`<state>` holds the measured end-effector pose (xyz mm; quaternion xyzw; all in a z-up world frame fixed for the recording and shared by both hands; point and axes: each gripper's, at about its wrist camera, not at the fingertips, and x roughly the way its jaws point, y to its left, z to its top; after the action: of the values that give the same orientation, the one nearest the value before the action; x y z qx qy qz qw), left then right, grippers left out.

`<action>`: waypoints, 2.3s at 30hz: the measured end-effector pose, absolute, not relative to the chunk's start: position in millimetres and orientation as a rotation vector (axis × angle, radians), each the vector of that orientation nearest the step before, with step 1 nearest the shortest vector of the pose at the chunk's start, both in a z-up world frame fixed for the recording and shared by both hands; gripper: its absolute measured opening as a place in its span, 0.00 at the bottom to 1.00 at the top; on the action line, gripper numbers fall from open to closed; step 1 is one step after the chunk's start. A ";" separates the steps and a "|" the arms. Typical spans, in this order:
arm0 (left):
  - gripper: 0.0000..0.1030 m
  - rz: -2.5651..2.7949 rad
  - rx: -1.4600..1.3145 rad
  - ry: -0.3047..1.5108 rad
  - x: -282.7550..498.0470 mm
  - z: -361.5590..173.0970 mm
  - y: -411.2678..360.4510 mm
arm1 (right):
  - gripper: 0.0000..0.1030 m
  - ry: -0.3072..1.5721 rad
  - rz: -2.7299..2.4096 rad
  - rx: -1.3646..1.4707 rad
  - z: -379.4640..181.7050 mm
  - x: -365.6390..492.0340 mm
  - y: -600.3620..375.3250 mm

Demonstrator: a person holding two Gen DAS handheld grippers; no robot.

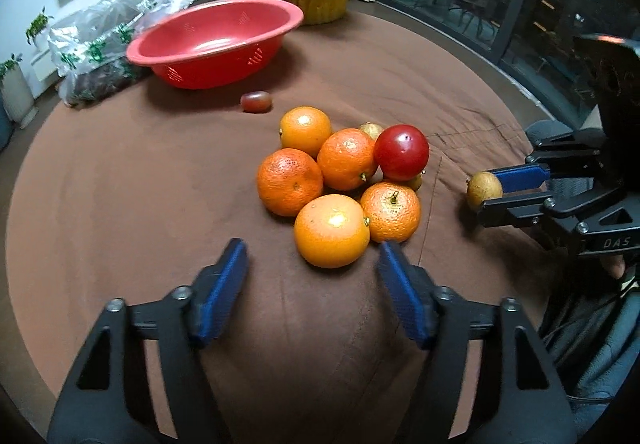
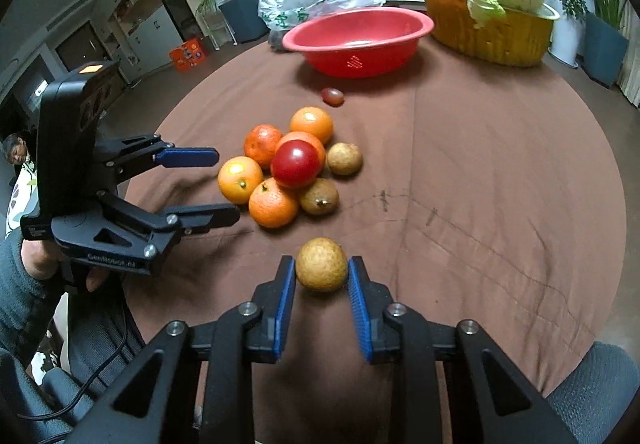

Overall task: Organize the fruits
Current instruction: 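Grasp an orange with the left tool while the right tool holds the pear, then carry orange and pear to the red bowl and open both tools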

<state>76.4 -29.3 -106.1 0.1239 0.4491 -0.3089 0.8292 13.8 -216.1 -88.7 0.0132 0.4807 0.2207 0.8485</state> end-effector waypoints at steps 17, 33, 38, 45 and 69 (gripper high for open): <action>0.43 -0.734 0.247 0.966 92.9 -114.8 -37.2 | 0.28 1.016 0.474 0.044 -91.3 12.1 -217.0; 0.35 -0.736 0.203 0.941 86.7 -116.0 -35.1 | 0.28 1.021 0.470 0.046 -93.4 11.0 -216.4; 0.35 -0.718 0.184 0.940 79.6 -115.4 -27.0 | 0.28 1.028 0.463 0.054 -95.9 11.6 -217.9; 0.35 -0.696 0.160 0.934 71.2 -115.8 -14.5 | 0.28 1.028 0.462 0.058 -95.7 12.1 -218.8; 0.35 -0.617 0.128 0.824 110.4 -58.4 7.3 | 0.28 0.891 0.392 0.063 -36.4 59.1 -259.7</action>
<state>110.4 7.3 -58.4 0.0614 0.3939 -0.2947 0.8685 59.1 -259.7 -36.4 0.0300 0.4282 0.1885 0.8833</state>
